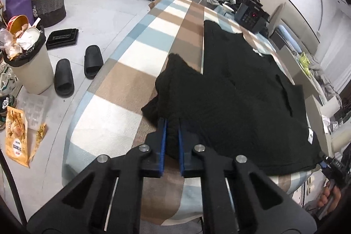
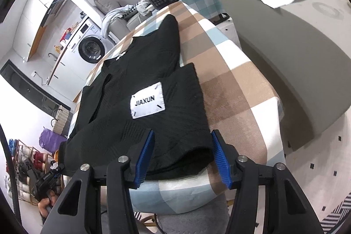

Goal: Fold small clothes

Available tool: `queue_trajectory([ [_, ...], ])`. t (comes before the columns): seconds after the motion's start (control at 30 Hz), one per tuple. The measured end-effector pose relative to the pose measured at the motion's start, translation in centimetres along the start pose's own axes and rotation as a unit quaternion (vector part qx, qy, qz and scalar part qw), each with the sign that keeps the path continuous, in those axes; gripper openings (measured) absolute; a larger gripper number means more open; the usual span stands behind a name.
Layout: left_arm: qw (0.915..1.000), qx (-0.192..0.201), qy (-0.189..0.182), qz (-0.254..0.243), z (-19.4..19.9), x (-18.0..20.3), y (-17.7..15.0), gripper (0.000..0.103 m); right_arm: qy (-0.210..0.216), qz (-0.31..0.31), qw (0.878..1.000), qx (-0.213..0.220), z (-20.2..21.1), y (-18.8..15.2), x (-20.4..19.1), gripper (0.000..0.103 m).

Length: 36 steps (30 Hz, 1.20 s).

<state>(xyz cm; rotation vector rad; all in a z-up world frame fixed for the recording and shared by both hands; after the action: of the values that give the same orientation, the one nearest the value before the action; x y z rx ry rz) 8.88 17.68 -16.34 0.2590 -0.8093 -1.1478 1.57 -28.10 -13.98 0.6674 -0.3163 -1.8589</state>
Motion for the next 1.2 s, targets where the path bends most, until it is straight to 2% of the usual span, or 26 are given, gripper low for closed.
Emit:
queue_trajectory([
  [0.07, 1.0, 0.008, -0.004, 0.004, 0.3, 0.1, 0.3, 0.006, -0.014, 0.006, 1.0, 0.006, 0.0, 0.1, 0.0, 0.022],
  [0.1, 0.9998, 0.014, -0.008, 0.007, 0.4, 0.2, 0.7, 0.005, -0.017, 0.008, 1.0, 0.013, 0.2, 0.2, 0.1, 0.011],
  [0.13, 0.9998, 0.018, -0.008, 0.008, 0.6, 0.3, 0.9, 0.005, -0.017, 0.01, 1.0, 0.018, 0.4, 0.4, 0.1, 0.01],
  [0.37, 0.9978, 0.063, -0.021, 0.001, 2.1, 1.6, 4.4, 0.005, 0.012, 0.004, 0.998, 0.067, 2.5, 2.6, -1.0, 0.008],
  [0.57, 0.9954, 0.088, -0.03, -0.022, 1.6, 3.5, 8.9, 0.005, 0.019, -0.008, 0.994, 0.105, 3.0, 6.3, -2.2, 0.008],
  [0.73, 0.9945, 0.091, -0.039, -0.034, -1.0, 4.9, 13.6, 0.005, 0.021, -0.028, 0.992, 0.124, 1.7, 10.6, -3.1, 0.008],
  [0.97, 0.9969, 0.07, -0.025, -0.027, -7.1, 5.4, 18.8, 0.005, 0.01, -0.071, 0.993, 0.096, -3.3, 15.3, -3.6, 0.008],
  [1.07, 0.999, 0.039, 0.003, -0.021, -10.1, 4.9, 19.7, 0.007, -0.019, -0.071, 0.995, 0.069, -6.2, 16.7, -3.7, 0.016],
  [1.1, 0.9993, 0.029, 0.011, -0.02, -10.8, 4.7, 19.8, 0.011, -0.018, -0.075, 0.995, 0.059, -6.9, 16.8, -3.6, 0.023],
  [1.17, 0.9993, 0.027, 0.019, -0.019, -11.4, 4.3, 19.7, 0.026, -0.016, -0.076, 0.995, 0.062, -7.1, 17.0, -3.5, 0.035],
  [1.2, 0.9992, 0.031, 0.02, -0.017, -11.4, 4.1, 19.7, 0.04, -0.02, -0.074, 0.995, 0.068, -7.0, 16.9, -3.3, 0.043],
])
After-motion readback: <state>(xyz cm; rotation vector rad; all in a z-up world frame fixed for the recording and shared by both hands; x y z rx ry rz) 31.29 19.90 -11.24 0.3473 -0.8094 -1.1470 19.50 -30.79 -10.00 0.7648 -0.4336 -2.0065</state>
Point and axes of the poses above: each gripper's, at about its wrist camera, not at the fingertips, and z roughly against the way its jaws point, x to its right, y to its top, the point moved 5 cm from there along -z, roughly the way its jaws point, and after that the axes turned 9 degrees about -y, right-handed, at the moved point
